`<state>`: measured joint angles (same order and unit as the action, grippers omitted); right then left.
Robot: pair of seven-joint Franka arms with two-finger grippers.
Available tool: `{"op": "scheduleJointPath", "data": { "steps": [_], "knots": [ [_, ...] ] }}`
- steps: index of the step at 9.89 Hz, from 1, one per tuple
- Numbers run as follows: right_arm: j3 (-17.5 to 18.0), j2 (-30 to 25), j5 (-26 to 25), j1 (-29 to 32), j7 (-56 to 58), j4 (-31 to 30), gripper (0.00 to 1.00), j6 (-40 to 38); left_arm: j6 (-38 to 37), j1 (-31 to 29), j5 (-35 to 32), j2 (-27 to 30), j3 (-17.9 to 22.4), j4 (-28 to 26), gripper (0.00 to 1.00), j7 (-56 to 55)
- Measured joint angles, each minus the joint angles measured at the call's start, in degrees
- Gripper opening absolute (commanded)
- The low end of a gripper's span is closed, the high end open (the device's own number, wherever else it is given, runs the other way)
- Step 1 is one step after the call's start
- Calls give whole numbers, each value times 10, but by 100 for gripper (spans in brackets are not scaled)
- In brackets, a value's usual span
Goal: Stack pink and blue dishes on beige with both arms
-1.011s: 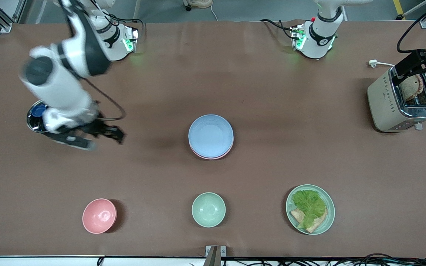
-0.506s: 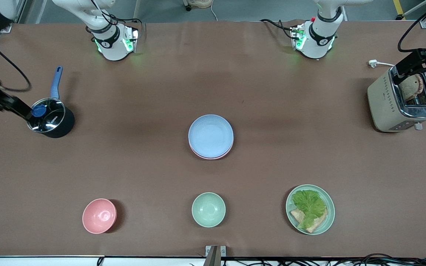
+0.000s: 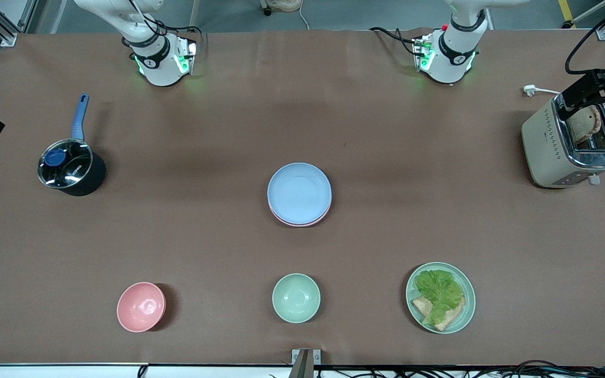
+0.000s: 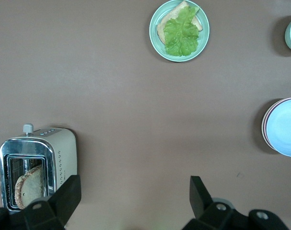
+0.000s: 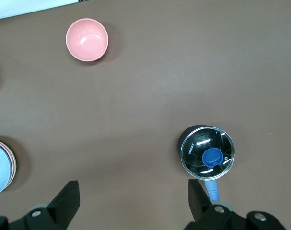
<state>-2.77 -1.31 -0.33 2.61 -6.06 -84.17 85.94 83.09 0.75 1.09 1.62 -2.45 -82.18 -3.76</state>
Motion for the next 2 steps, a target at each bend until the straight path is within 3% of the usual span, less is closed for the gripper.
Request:
{"op": "scheduleJointPath", "data": {
  "steps": [2],
  "knots": [
    [1,6,0,0,2,5,100,0,0,0,0,0,0,0,100,0]
  ]
}}
